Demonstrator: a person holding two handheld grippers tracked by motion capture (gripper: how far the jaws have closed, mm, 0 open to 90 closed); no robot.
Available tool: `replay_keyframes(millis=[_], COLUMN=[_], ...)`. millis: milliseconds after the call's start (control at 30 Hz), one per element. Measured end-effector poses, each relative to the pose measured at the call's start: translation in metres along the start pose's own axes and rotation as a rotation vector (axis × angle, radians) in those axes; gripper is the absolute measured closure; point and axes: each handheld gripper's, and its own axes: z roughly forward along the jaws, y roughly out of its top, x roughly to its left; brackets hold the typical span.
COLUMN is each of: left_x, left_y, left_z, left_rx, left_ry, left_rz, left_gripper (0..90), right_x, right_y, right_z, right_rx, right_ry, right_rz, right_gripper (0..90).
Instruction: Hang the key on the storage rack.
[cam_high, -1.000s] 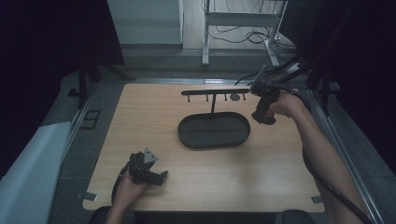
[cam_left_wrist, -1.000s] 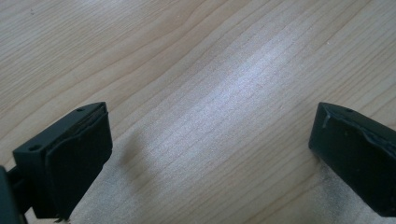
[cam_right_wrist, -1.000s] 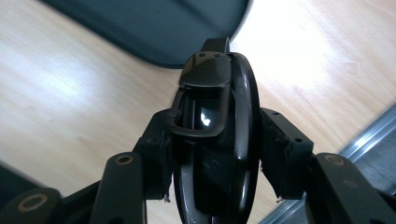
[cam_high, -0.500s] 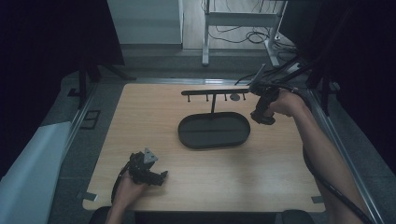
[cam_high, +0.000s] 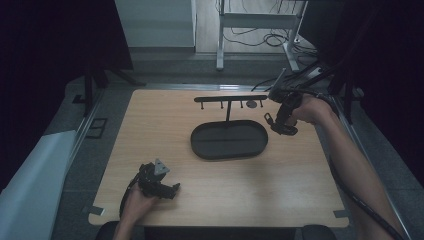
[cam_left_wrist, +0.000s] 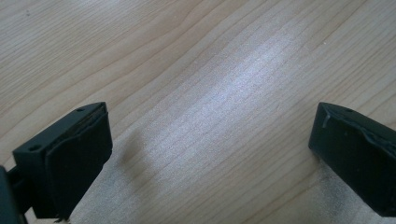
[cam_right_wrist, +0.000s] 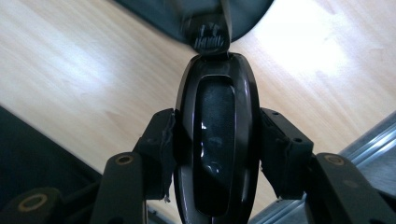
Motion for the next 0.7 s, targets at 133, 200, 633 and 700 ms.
replay_keyframes(millis=[133, 200, 633, 700], left_x=[0.0, 0.0, -0.001, 0.0], left_y=[0.0, 0.0, 0.0, 0.0], left_z=[0.0, 0.0, 0.0, 0.0], left_rx=[0.0, 0.0, -0.001, -0.002], left_ry=[0.0, 0.002, 0.002, 0.001], left_rz=[-0.001, 0.001, 0.0, 0.0], left_gripper=[0.0, 0.0, 0.0, 0.0], right_x=[0.0, 0.001, 0.01, 0.009], right_y=[-0.001, -0.001, -0.001, 0.001], right_z=[-0.002, -0.004, -0.025, -0.025], right_rx=[-0.008, -0.02, -0.135, -0.144], right_ry=[0.005, -0.016, -0.048, -0.052], right_rz=[0.003, 0.002, 0.011, 0.019], right_gripper=[49.1, 49.1, 49.1, 49.1])
